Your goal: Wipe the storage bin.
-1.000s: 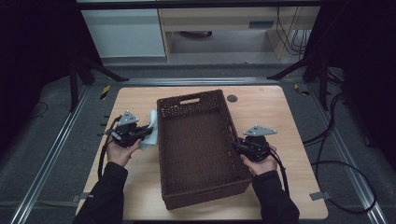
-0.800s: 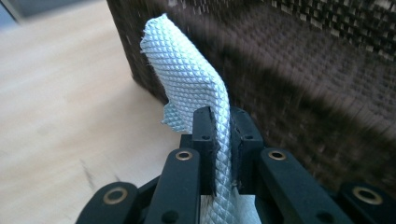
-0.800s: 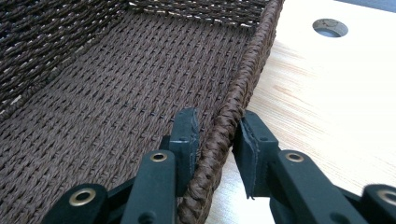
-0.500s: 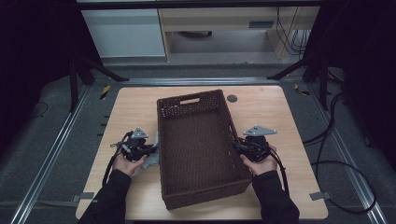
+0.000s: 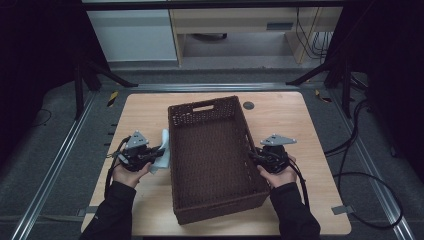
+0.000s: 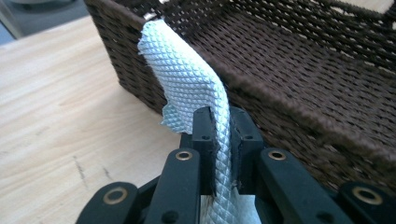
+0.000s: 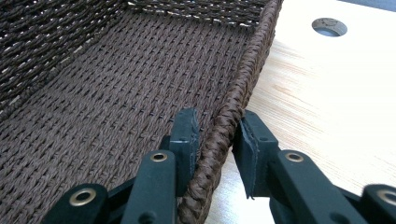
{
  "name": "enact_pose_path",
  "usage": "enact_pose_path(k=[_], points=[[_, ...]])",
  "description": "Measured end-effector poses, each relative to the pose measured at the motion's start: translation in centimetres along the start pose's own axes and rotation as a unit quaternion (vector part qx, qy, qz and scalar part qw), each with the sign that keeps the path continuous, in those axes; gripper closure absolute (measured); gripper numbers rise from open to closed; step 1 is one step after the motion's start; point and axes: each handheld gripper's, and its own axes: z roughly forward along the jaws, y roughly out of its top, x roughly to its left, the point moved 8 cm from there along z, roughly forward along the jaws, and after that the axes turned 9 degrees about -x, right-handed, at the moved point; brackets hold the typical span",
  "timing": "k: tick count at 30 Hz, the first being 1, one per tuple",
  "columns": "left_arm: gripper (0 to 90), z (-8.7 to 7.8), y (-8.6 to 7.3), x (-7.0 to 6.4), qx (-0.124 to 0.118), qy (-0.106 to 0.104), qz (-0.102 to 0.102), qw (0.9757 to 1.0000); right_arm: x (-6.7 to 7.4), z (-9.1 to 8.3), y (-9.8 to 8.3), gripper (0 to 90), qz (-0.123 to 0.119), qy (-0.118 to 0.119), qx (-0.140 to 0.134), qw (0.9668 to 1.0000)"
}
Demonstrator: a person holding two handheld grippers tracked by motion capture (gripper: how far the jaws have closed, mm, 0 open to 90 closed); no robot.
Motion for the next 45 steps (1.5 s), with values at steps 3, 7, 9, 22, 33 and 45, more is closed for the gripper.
enact_pose_path(k=[3, 7, 9, 22, 33, 45], points=[[81.4, 0.9, -1.7, -0.3, 0.03, -0.008, -0.004, 0.9995, 0.0, 0.0, 0.0, 70.3, 0.0, -0.002, 0.001, 1.0], [81.4, 2.1, -4.1, -0.7, 0.074, -0.022, -0.019, 0.9968, -0.1, 0.1, 0.0, 70.4, -0.002, -0.002, 0.001, 1.0], [81.4, 2.4, -4.5, -0.8, 0.084, -0.02, -0.014, 0.9962, -0.1, 0.1, 0.0, 70.5, 0.0, -0.002, 0.001, 1.0], [81.4, -1.1, 0.3, -1.7, -0.016, -0.023, 0.003, 0.9996, -0.5, 0.5, 0.3, 70.7, -0.003, -0.019, 0.004, 0.9998], [81.5, 0.0, -3.2, -2.1, 0.043, -0.034, -0.001, 0.9985, -0.8, 0.1, 0.7, 55.6, -0.002, -0.023, -0.014, 0.9996], [81.4, -1.1, -3.6, -3.2, 0.039, -0.049, 0.008, 0.998, 0.0, -1.1, 0.2, 65.5, -0.005, 0.007, -0.002, 1.0]])
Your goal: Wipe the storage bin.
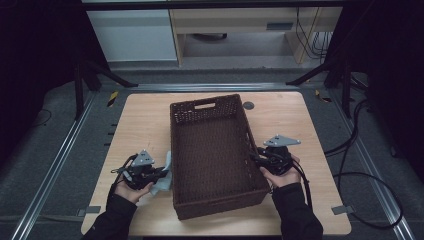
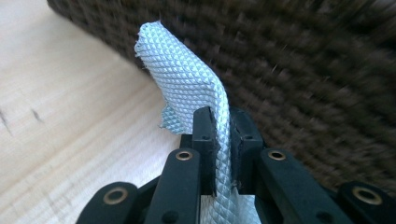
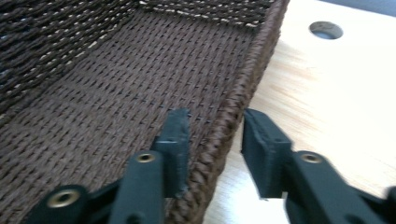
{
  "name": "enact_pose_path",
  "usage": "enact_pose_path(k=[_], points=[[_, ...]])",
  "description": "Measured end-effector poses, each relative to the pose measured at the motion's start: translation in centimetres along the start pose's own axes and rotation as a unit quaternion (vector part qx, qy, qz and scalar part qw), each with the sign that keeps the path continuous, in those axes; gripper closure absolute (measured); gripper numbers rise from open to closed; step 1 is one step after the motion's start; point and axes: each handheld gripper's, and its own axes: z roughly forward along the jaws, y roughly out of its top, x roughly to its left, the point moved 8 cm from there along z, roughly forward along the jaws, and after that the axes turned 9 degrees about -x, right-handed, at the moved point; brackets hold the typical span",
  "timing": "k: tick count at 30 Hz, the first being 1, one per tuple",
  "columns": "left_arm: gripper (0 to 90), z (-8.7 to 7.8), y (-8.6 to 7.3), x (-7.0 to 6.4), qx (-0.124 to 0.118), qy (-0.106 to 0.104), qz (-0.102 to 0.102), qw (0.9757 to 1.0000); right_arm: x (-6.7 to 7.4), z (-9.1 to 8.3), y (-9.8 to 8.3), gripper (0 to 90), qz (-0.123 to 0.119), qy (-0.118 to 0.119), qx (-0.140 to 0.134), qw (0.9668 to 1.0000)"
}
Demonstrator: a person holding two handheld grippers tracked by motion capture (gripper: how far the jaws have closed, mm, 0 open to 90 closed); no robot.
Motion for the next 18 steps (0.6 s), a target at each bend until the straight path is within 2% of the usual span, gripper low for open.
enact_pose_path(k=[5, 9, 11, 13, 18], points=[[81.4, -1.7, 2.2, -0.3, -0.05, 0.003, 0.002, 0.9987, 0.1, 0.3, 0.0, 71.9, 0.002, -0.035, 0.008, 0.9994], [81.4, -2.3, 2.8, -0.6, -0.064, 0.002, 0.008, 0.9979, 0.0, 0.7, 0.3, 72.2, 0.004, -0.054, 0.01, 0.9985], [81.4, -2.1, 2.7, -0.7, -0.06, -0.001, 0.012, 0.9981, -0.2, 0.9, 0.4, 71.8, 0.01, -0.055, 0.007, 0.9984], [81.5, -1.6, 2.3, -0.8, -0.048, -0.002, 0.013, 0.9987, -0.4, 1.0, 0.4, 70.7, 0.019, -0.045, 0.001, 0.9988], [81.5, 0.6, -0.2, -0.4, 0.009, 0.001, 0.007, 0.9999, -0.5, 0.6, 0.6, 62.5, 0.02, -0.032, -0.005, 0.9993]])
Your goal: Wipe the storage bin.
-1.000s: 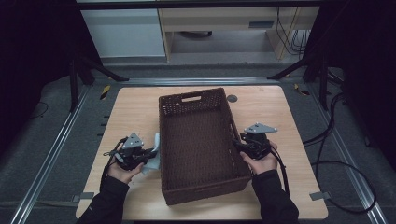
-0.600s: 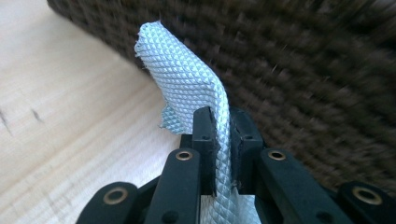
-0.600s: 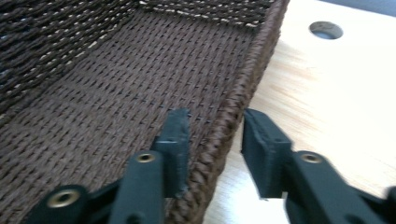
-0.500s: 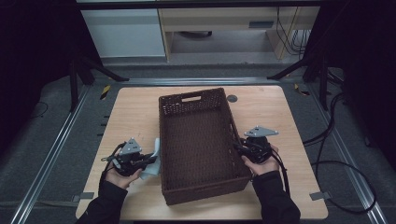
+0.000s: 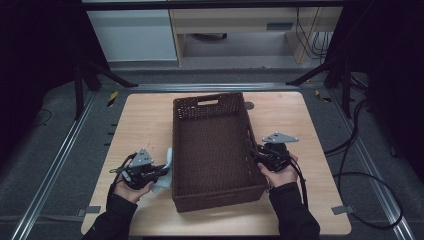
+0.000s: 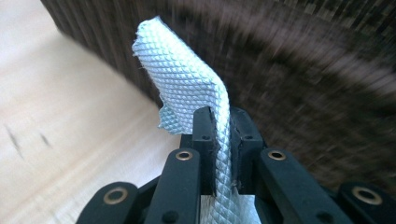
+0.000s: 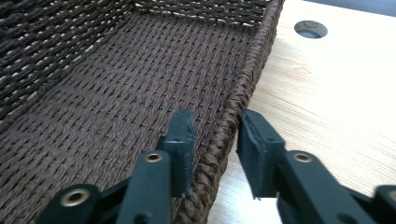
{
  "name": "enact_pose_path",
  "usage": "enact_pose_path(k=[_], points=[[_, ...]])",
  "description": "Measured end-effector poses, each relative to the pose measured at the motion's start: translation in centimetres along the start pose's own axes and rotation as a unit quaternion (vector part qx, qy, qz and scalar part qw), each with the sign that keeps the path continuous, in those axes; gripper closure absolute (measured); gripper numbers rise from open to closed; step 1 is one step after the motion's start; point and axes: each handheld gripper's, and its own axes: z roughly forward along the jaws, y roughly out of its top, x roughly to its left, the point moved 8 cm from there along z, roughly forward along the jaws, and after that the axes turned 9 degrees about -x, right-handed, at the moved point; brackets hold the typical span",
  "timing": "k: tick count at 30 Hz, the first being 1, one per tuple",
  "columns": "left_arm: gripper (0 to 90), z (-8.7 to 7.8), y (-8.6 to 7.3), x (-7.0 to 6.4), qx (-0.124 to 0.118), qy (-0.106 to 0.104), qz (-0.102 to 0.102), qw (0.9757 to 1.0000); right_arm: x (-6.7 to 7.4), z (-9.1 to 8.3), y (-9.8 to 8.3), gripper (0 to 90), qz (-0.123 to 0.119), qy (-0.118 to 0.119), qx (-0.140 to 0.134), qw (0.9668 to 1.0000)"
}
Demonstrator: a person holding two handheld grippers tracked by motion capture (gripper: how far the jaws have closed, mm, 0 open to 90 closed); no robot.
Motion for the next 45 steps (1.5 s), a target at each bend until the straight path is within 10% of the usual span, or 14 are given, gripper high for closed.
enact_pose_path(k=[7, 17, 24, 36, 45], points=[[81.5, 1.1, -1.8, -0.1, 0.041, -0.004, -0.003, 0.9992, 0.2, -1.0, 0.4, 57.1, -0.016, 0.004, -0.019, 0.9997], [81.5, -2.2, 1.8, -0.8, -0.051, -0.004, 0.0, 0.9987, 0.3, -0.6, -0.3, 70.4, -0.008, -0.012, 0.001, 0.9999], [81.4, -3.1, 2.9, -1.9, -0.072, -0.009, 0.018, 0.9972, -0.1, -0.3, 0.0, 72.3, -0.018, -0.039, -0.003, 0.9991], [81.4, 0.4, -1.1, -1.7, 0.018, -0.021, 0.003, 0.9996, -0.8, -0.4, 0.2, 66.9, -0.013, -0.047, -0.009, 0.9988], [81.3, -0.2, -1.1, -2.5, 0.014, -0.027, 0.006, 0.9995, -0.9, -0.4, -0.2, 62.2, -0.025, -0.015, 0.004, 0.9996]])
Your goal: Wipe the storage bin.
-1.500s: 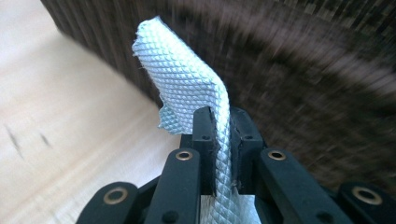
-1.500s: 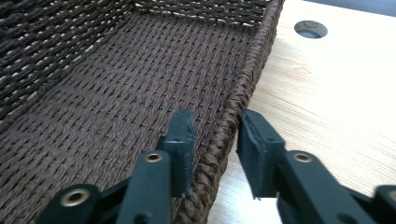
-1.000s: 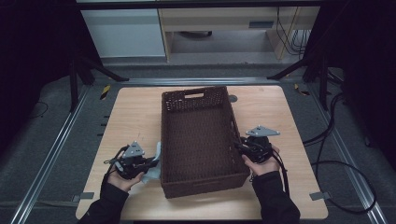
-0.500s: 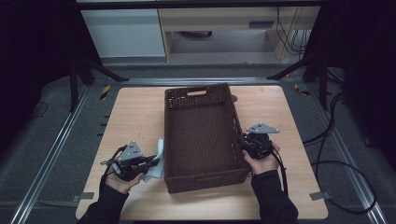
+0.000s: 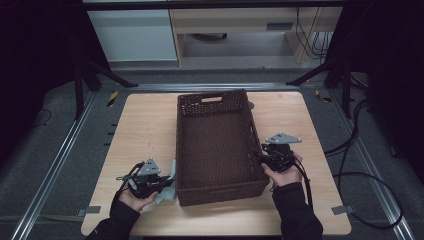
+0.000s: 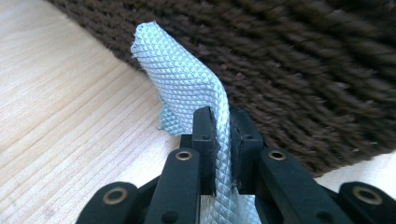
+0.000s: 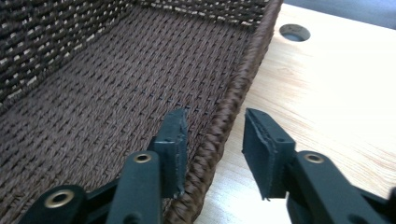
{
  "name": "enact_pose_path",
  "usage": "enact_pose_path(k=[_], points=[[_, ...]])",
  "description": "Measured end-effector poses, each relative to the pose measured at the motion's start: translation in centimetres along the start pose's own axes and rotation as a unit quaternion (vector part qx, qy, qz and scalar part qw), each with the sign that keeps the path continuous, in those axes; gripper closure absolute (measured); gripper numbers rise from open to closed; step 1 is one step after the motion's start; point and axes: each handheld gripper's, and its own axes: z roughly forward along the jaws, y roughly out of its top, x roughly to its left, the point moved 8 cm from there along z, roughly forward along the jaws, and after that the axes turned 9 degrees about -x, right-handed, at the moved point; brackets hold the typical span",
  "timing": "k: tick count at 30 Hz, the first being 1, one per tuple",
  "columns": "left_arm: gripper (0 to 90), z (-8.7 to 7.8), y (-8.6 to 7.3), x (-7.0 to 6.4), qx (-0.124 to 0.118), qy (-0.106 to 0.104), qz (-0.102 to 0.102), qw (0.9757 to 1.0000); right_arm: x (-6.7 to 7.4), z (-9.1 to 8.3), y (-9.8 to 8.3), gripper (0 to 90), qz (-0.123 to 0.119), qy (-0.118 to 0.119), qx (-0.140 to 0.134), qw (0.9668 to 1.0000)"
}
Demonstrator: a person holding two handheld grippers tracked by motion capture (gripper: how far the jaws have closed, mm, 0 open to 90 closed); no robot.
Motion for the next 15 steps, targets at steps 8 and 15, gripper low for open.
enact_pose_path(k=[8, 15], points=[[81.3, -2.2, 2.4, -0.3, -0.057, 0.003, 0.006, 0.9984, 0.2, 0.6, -0.1, 73.8, 0.007, -0.015, 0.011, 0.9998], [81.3, -3.1, 3.4, -0.4, -0.075, 0.007, 0.019, 0.997, -0.2, 1.0, 0.1, 73.7, 0.025, -0.045, 0.009, 0.9986]])
